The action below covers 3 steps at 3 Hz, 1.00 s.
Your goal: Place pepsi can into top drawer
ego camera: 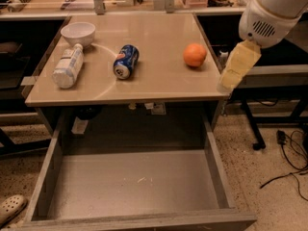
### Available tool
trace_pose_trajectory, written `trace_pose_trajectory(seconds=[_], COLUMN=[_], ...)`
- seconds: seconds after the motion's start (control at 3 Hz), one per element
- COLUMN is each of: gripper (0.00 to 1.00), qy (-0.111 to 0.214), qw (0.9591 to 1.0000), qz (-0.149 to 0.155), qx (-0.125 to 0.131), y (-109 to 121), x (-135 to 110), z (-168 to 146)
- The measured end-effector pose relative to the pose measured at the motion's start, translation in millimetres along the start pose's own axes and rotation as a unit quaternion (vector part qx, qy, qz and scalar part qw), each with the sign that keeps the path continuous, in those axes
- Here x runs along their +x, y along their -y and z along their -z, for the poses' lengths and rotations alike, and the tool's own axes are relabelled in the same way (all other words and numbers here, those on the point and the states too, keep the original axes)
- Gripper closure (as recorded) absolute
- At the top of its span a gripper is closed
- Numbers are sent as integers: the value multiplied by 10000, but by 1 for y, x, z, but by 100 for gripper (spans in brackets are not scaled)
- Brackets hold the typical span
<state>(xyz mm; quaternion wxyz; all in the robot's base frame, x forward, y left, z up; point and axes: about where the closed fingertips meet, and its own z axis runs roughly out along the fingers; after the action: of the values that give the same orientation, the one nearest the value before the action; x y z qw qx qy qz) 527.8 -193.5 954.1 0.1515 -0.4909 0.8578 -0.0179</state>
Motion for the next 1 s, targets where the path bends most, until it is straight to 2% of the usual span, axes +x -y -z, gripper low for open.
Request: trace_pose_trajectory(seconds=[0.33, 0.67, 1.0], gripper=[0, 0, 0], qy=[48, 51, 225], qw=[9999, 9999, 9993], qz=[-131, -125, -257], qx=[23, 26, 156], y=[1, 2, -4], x=[-4, -4, -24], z=[0, 0, -15])
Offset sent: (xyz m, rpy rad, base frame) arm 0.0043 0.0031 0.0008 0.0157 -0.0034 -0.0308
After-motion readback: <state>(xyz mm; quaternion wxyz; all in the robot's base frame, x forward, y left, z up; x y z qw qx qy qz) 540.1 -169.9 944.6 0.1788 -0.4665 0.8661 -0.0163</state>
